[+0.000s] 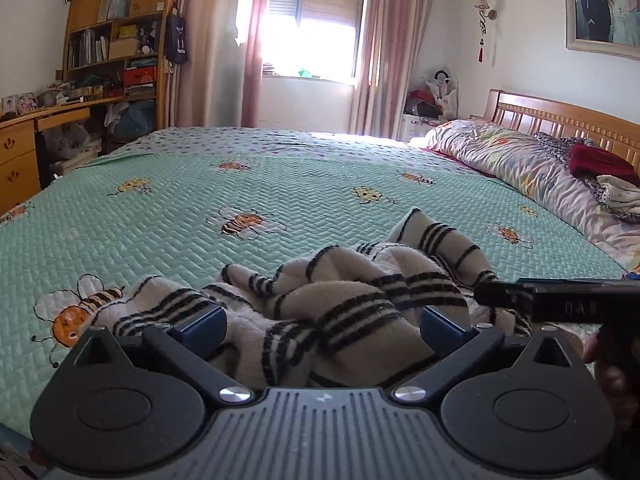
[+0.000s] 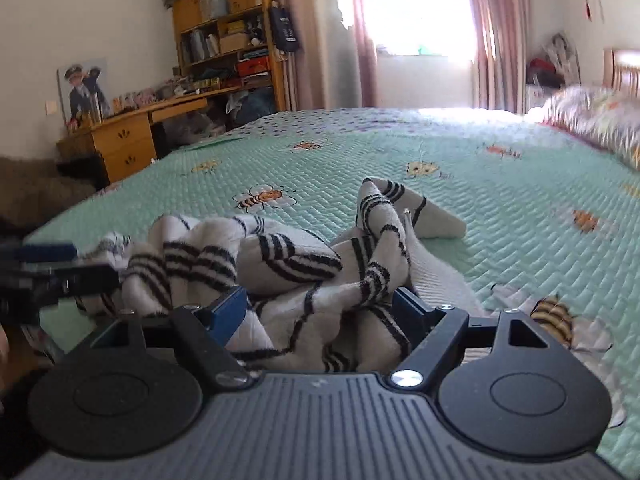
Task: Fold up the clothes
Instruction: 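Lay the garment flat with the right gripper while the left gripper presses its striped body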
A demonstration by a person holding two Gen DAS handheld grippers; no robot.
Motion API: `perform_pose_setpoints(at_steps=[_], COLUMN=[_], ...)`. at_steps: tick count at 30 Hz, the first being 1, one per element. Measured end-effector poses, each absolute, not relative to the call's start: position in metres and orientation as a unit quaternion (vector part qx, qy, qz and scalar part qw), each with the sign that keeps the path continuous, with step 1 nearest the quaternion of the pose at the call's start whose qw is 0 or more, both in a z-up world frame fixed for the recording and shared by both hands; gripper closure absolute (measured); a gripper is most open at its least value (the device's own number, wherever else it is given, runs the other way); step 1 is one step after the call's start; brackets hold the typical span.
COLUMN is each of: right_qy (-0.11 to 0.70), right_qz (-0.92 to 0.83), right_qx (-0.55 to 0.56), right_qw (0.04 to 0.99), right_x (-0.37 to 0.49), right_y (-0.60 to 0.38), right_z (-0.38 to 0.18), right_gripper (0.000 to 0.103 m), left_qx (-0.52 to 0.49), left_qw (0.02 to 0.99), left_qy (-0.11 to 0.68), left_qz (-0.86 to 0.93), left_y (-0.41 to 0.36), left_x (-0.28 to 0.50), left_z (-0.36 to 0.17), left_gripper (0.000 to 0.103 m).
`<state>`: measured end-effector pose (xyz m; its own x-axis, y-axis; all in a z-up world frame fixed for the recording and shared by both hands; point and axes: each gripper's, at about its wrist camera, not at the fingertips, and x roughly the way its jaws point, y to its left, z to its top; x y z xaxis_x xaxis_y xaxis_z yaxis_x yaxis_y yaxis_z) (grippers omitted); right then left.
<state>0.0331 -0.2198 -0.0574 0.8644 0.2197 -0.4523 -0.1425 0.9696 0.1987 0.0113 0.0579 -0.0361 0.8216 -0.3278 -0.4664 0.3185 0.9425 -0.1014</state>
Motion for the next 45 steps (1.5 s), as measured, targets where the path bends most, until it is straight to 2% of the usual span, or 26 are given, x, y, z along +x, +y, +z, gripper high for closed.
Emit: perform_pose_setpoints(at_steps=[3, 6, 7, 8, 9, 10, 16, 19, 20, 21, 22, 23, 26, 27, 28, 30, 34, 39, 41, 43, 44, 45], right_qy=[0.255, 0.294, 0.318, 0.338, 0.356, 0.354, 0.208, 0.190, 0.205, 0.217, 0.207, 0.194, 0.084, 0.065, 0.062, 0.093, 0.174, 0.305, 0.352, 0.360, 0.350, 0.333], right_qz=[0.075, 0.029, 0.024, 0.034, 0.043, 0.041, -0.073, -0.129, -0.136, -0.143, -0.149, -0.154, -0.132, -0.106, -0.068, 0.030, 0.121, 0.169, 0.209, 0.230, 0.238, 0.251], right_qx=[0.165, 0.200, 0.208, 0.220, 0.231, 0.230, 0.250, 0.237, 0.222, 0.207, 0.191, 0.174, 0.128, 0.123, 0.121, 0.137, 0.138, 0.131, 0.178, 0.175, 0.150, 0.120], right_qw=[0.950, 0.934, 0.925, 0.914, 0.904, 0.906, 0.943, 0.944, 0.944, 0.943, 0.948, 0.953, 0.979, 0.985, 0.988, 0.986, 0.967, 0.928, 0.895, 0.887, 0.893, 0.901], right_x=[0.054, 0.091, 0.104, 0.116, 0.126, 0.126, 0.014, -0.055, -0.068, -0.080, -0.090, -0.100, -0.112, -0.109, -0.098, -0.062, 0.031, 0.136, 0.152, 0.150, 0.141, 0.129], right_y=[-0.241, -0.251, -0.252, -0.253, -0.254, -0.256, -0.288, -0.293, -0.289, -0.284, -0.277, -0.270, -0.251, -0.247, -0.246, -0.248, -0.255, -0.280, -0.285, -0.277, -0.267, -0.256], right_z=[-0.060, -0.070, -0.078, -0.086, -0.094, -0.096, -0.078, -0.083, -0.086, -0.088, -0.082, -0.076, -0.032, -0.019, -0.006, 0.010, 0.004, -0.038, -0.063, -0.076, -0.077, -0.074], right_gripper=[0.022, 0.020, 0.024, 0.035, 0.086, 0.093, 0.094, 0.091, 0.089, 0.082, 0.081, 0.081, 0.076, 0.063, 0.038, 0.018, 0.016, 0.017, 0.023, 0.049, 0.056, 0.082], left_qx=[-0.024, -0.028, -0.030, -0.031, -0.033, -0.035, -0.016, -0.022, -0.020, -0.013, -0.008, -0.007, -0.027, -0.040, -0.053, -0.069, -0.039, -0.023, -0.035, -0.045, -0.045, -0.044], left_qw=[0.944, 0.933, 0.929, 0.925, 0.922, 0.918, 0.925, 0.923, 0.923, 0.924, 0.924, 0.925, 0.925, 0.926, 0.928, 0.935, 0.951, 0.961, 0.961, 0.959, 0.959, 0.958], left_qy=[0.278, 0.314, 0.326, 0.338, 0.351, 0.364, 0.343, 0.340, 0.339, 0.337, 0.336, 0.335, 0.331, 0.322, 0.314, 0.284, 0.234, 0.225, 0.233, 0.243, 0.245, 0.246], left_qz=[-0.176, -0.173, -0.171, -0.169, -0.160, -0.152, -0.162, -0.180, -0.182, -0.181, -0.181, -0.182, -0.187, -0.190, -0.193, -0.199, -0.198, -0.157, -0.146, -0.136, -0.139, -0.142], left_y=[0.046, 0.035, 0.032, 0.029, 0.029, 0.030, 0.031, 0.031, 0.030, 0.028, 0.027, 0.027, 0.034, 0.039, 0.043, 0.053, 0.068, 0.095, 0.105, 0.112, 0.111, 0.111], left_x=[0.031, 0.052, 0.059, 0.066, 0.070, 0.073, 0.055, 0.049, 0.047, 0.046, 0.045, 0.044, 0.042, 0.041, 0.040, 0.038, 0.038, 0.043, 0.044, 0.044, 0.044, 0.045], left_z=[-0.040, -0.057, -0.062, -0.068, -0.076, -0.083, -0.095, -0.097, -0.098, -0.100, -0.100, -0.100, -0.095, -0.089, -0.084, -0.066, -0.031, -0.017, -0.021, -0.026, -0.028, -0.030], left_gripper=[0.001, 0.001, 0.001, 0.001, 0.001, 0.001, 0.001, 0.000, 0.000, 0.001, 0.001, 0.001, 0.001, 0.001, 0.001, 0.001, 0.001, 0.001, 0.001, 0.001, 0.001, 0.001])
